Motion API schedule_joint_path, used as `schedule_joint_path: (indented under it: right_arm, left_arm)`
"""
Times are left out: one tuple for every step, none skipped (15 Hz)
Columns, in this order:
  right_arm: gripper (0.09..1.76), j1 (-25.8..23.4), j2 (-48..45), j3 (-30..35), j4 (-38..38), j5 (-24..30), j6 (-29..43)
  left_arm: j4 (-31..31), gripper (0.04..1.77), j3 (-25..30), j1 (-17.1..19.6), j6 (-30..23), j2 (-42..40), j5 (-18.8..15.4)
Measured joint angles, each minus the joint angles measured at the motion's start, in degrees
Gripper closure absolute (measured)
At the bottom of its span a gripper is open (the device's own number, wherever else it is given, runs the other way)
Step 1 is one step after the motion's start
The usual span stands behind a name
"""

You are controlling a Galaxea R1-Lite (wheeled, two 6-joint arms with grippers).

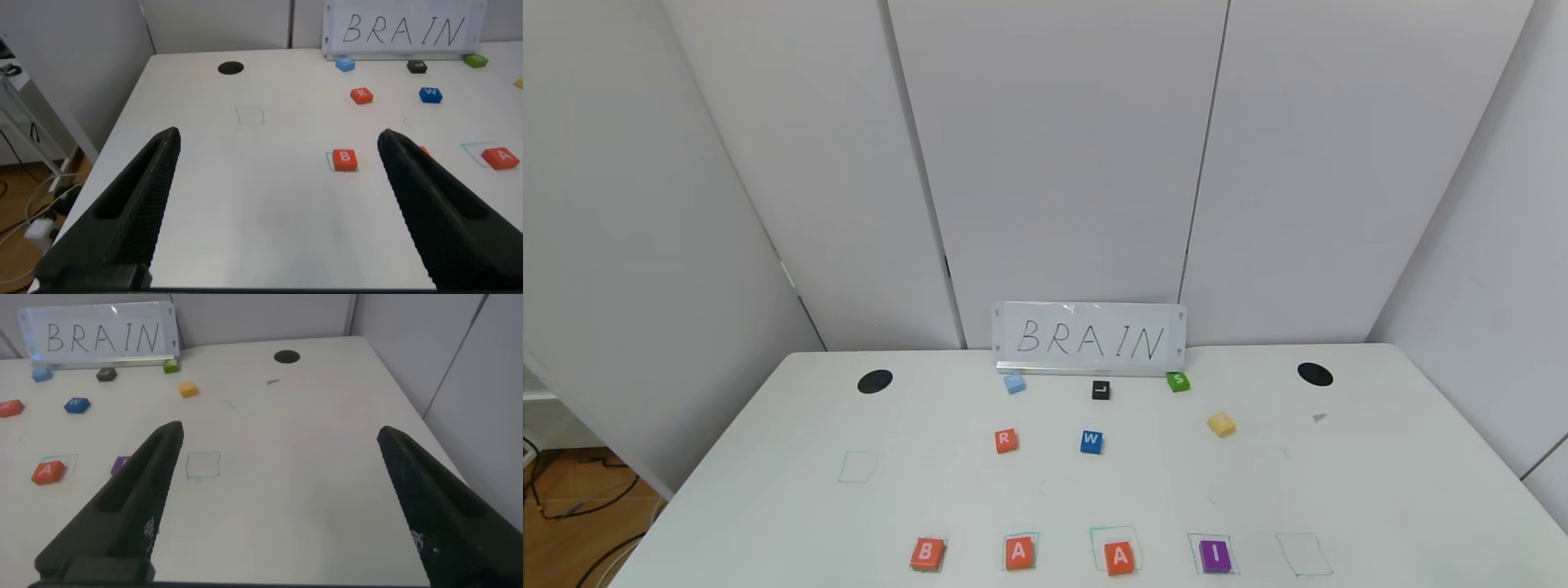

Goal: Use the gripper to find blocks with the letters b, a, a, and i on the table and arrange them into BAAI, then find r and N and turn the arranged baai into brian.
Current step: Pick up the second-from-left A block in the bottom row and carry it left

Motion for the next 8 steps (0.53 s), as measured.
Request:
schedule_joint_path:
  right_arm:
    - [0.14,0.0,0.0,0.0,0.0,0.0,0.0]
    - [0.14,0.0,0.0,0.0,0.0,0.0,0.0]
    - [0.14,0.0,0.0,0.0,0.0,0.0,0.1]
    - [0.14,0.0,0.0,0.0,0.0,0.0,0.2]
    - [0.14,0.0,0.0,0.0,-0.1,0.0,0.3]
    - [0.14,0.0,0.0,0.0,-0.1,0.0,0.3]
    - [0.14,0.0,0.0,0.0,-0.2,0.0,0.4]
    - [0.14,0.0,0.0,0.0,-0.4,0.0,0.5]
  left_arm:
    - [0.0,0.09,0.0,0.0,-0.1,0.0,0.0]
    - [0.0,0.09,0.0,0.0,-0.1,0.0,0.1]
    - [-0.1,0.09,0.0,0.0,-0.2,0.0,0.1]
    - [-0.1,0.09,0.1,0.0,-0.2,0.0,0.1]
    - [0.0,0.09,0.1,0.0,-0.1,0.0,0.1]
    - [-0.6,0.09,0.1,0.0,0.0,0.0,0.1]
    - [-0.9,0.09,-0.1,0.0,0.2,0.0,0.2]
    - [-1.0,0.09,-0.4,0.0,0.4,0.0,0.2]
